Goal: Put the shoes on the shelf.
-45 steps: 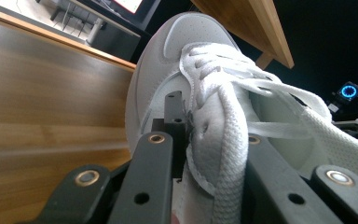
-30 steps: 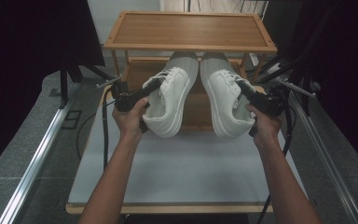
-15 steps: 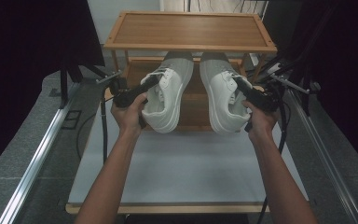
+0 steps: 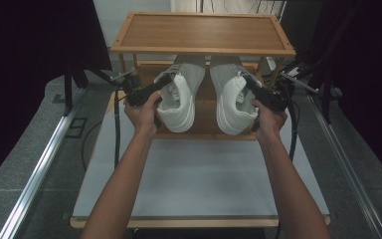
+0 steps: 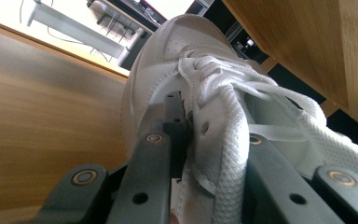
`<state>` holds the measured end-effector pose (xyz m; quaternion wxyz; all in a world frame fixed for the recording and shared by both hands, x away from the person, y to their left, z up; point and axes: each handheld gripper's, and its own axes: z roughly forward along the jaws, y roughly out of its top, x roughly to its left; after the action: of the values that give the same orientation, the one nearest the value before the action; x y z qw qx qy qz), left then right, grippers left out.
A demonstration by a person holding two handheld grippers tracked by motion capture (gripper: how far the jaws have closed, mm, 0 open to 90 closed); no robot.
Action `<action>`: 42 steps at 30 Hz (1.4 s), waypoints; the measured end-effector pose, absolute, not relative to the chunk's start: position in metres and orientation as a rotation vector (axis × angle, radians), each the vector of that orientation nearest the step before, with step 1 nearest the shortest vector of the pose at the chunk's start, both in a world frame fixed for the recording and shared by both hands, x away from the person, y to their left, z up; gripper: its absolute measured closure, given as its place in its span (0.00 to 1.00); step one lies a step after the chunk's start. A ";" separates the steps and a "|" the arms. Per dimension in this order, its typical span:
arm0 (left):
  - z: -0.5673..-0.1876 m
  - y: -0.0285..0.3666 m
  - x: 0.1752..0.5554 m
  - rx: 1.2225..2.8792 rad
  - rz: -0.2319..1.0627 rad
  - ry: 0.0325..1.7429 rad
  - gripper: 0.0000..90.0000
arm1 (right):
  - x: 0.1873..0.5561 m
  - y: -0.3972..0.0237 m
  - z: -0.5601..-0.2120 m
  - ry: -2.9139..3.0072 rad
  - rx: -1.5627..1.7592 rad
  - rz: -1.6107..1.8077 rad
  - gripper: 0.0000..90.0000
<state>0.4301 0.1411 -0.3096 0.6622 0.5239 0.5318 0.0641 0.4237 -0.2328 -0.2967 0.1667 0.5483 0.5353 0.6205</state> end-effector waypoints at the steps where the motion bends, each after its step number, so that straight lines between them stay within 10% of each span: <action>1: -0.308 0.140 0.431 1.186 0.148 1.202 0.90 | 0.425 -0.232 -0.297 1.523 1.566 1.766 0.92; 42: -0.305 0.121 0.476 1.117 0.195 1.323 0.85 | 0.470 -0.204 -0.297 1.400 1.732 1.746 0.88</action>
<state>0.4764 0.1209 -0.3051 0.6437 0.4906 0.5810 0.0856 0.4695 -0.2040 -0.2974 0.1554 0.6046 0.4887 0.6095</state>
